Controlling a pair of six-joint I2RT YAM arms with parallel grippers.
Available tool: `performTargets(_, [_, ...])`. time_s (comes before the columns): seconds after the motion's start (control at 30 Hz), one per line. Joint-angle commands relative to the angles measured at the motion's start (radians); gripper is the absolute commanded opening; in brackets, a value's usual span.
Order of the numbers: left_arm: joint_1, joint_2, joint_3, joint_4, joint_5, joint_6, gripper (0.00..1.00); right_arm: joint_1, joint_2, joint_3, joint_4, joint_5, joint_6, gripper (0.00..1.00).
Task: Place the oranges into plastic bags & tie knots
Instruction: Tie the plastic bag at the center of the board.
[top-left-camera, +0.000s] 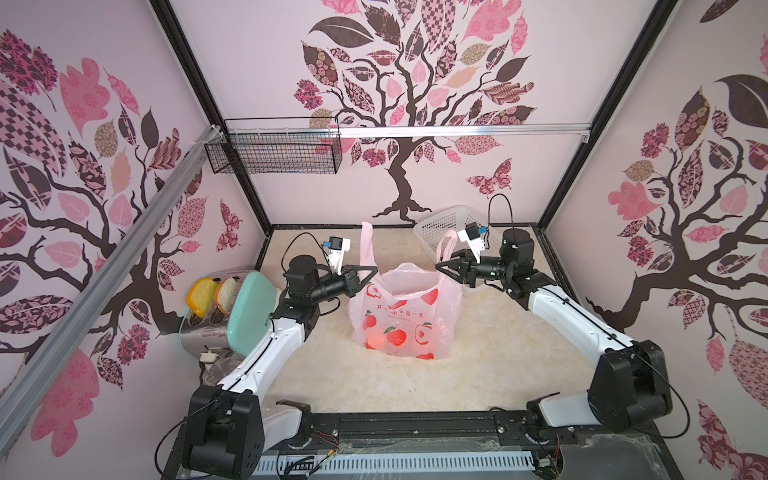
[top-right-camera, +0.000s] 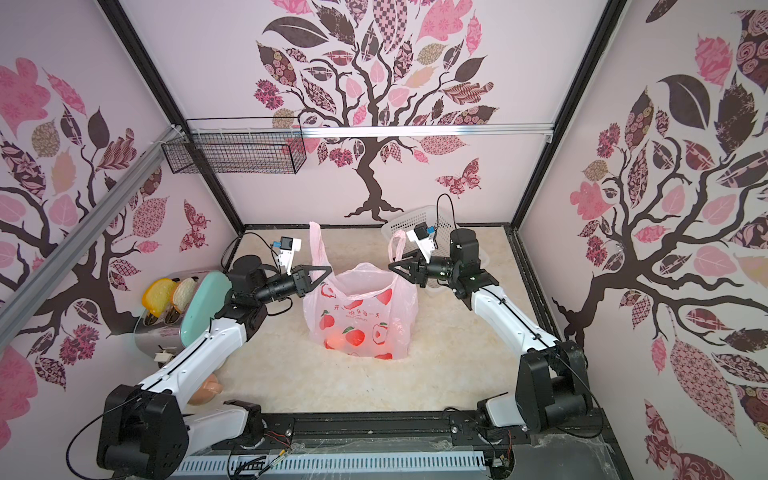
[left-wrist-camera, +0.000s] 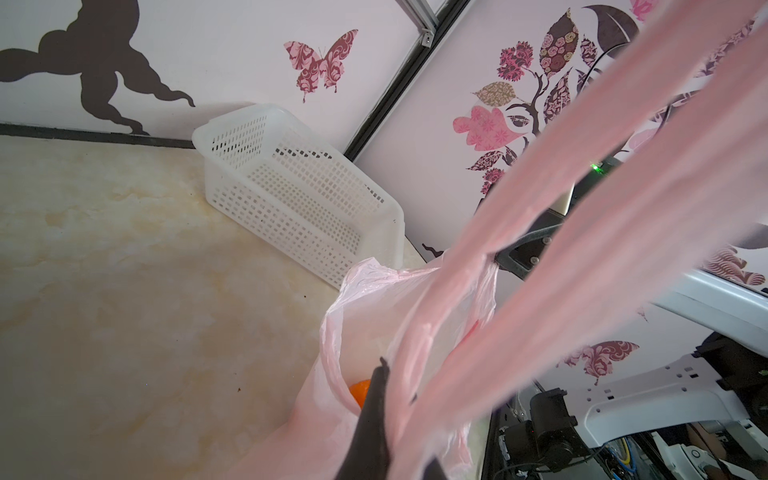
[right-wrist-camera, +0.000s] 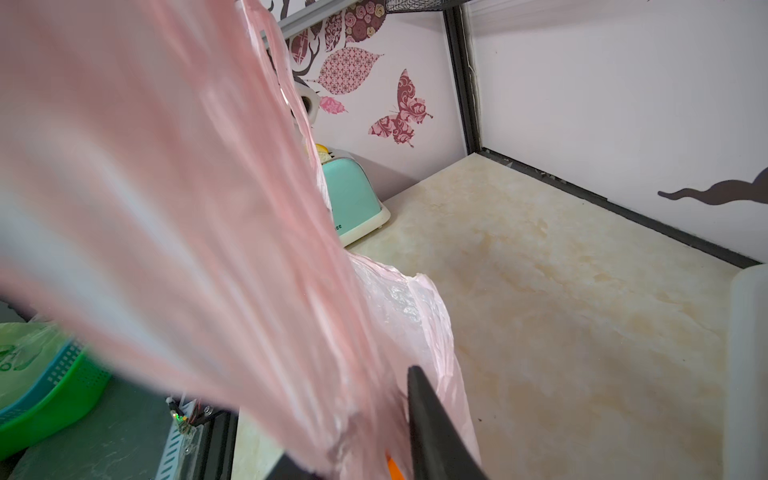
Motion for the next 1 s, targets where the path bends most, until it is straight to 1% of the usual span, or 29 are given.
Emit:
performTargets(0.0, [0.002,-0.004,0.035,-0.065,0.002,0.031,0.0,0.0,-0.01,-0.003,0.032,-0.024,0.054,0.17])
performTargets(0.03, [0.0,-0.005,0.041,-0.094,0.0,0.045,0.0,0.001,-0.003,0.003,0.031,-0.013,0.07,0.1])
performTargets(0.07, [-0.003,-0.003,0.051,-0.134,-0.001,0.06,0.0,0.003,0.003,0.008,0.025,0.0,0.082,0.0])
performTargets(0.17, [-0.012,0.003,0.076,-0.213,-0.006,0.101,0.0,0.021,0.016,0.023,-0.004,0.056,0.08,0.0])
performTargets(0.33, [-0.04,0.022,0.117,-0.313,-0.035,0.164,0.0,0.09,0.022,0.073,-0.138,0.235,-0.002,0.0])
performTargets(0.37, [-0.048,0.03,0.126,-0.33,-0.044,0.177,0.0,0.106,0.024,0.082,-0.158,0.255,-0.018,0.0])
performTargets(0.43, [-0.066,0.052,0.155,-0.391,-0.062,0.207,0.0,0.141,0.025,0.087,-0.179,0.286,-0.049,0.0])
performTargets(0.63, [-0.109,0.132,0.25,-0.57,-0.069,0.301,0.0,0.227,0.056,0.128,-0.245,0.316,-0.128,0.0])
performTargets(0.73, [-0.122,0.15,0.274,-0.623,-0.073,0.322,0.0,0.253,0.065,0.144,-0.245,0.322,-0.131,0.0])
performTargets(0.9, [-0.127,0.163,0.295,-0.659,-0.091,0.329,0.0,0.31,0.072,0.166,-0.256,0.404,-0.146,0.0])
performTargets(0.93, [-0.129,0.164,0.299,-0.662,-0.089,0.331,0.0,0.312,0.072,0.166,-0.256,0.426,-0.139,0.09])
performTargets(0.97, [-0.129,0.166,0.3,-0.663,-0.089,0.328,0.0,0.315,0.07,0.165,-0.253,0.435,-0.136,0.11])
